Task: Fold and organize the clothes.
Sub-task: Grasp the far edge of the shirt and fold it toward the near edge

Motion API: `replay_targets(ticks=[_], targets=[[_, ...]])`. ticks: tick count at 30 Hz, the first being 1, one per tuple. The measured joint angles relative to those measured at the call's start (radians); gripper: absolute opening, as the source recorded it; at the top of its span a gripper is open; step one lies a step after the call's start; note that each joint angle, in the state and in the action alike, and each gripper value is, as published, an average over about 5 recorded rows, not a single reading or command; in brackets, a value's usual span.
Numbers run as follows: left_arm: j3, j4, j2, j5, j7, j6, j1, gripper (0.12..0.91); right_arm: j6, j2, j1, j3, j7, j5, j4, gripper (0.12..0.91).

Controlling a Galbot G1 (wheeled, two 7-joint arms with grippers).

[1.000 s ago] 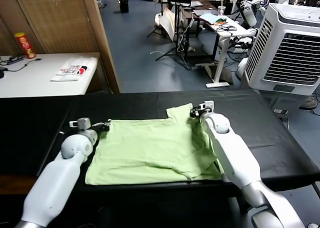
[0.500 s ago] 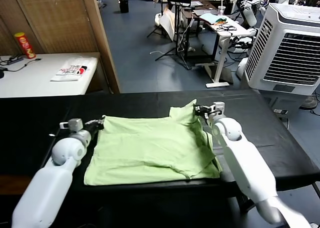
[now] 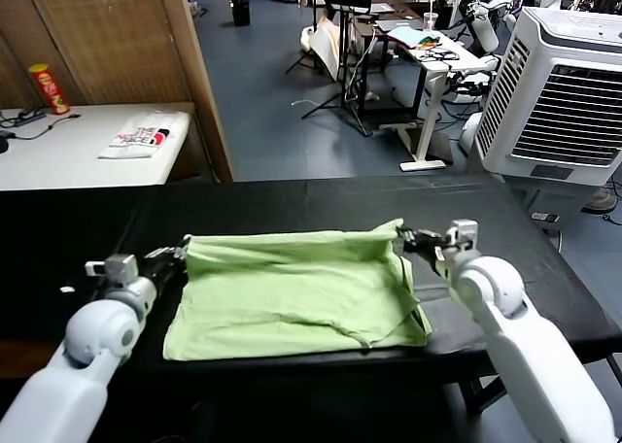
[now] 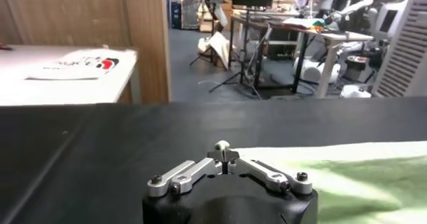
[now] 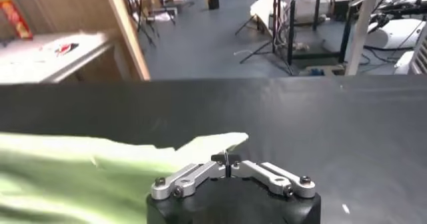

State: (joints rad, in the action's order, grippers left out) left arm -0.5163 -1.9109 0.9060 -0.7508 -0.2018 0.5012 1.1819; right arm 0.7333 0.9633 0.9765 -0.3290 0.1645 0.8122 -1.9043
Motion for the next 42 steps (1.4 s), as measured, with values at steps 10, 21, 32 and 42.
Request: replay_targets(ticks=[10, 21, 32, 42], targets=[[-0.074, -0.097, -0.020, 0.032, 0.006, 0.015, 0.157, 0.128, 0.003, -0.017, 0.159, -0.051, 0.067, -0.008, -0.137, 0.123], [-0.121, -0.161, 0.004, 0.096, 0.025, -0.011, 0.324, 0.128, 0.003, -0.015, 0.284, -0.085, 0.073, -0.038, -0.220, 0.123], [-0.127, -0.199, 0.034, 0.138, 0.028, -0.022, 0.420, 0.128, 0.003, -0.007, 0.368, -0.106, 0.055, -0.073, -0.273, 0.132], [-0.153, -0.240, 0.050, 0.130, 0.023, -0.017, 0.451, 0.474, 0.003, -0.010, 0.368, -0.124, 0.006, -0.114, -0.315, 0.586]])
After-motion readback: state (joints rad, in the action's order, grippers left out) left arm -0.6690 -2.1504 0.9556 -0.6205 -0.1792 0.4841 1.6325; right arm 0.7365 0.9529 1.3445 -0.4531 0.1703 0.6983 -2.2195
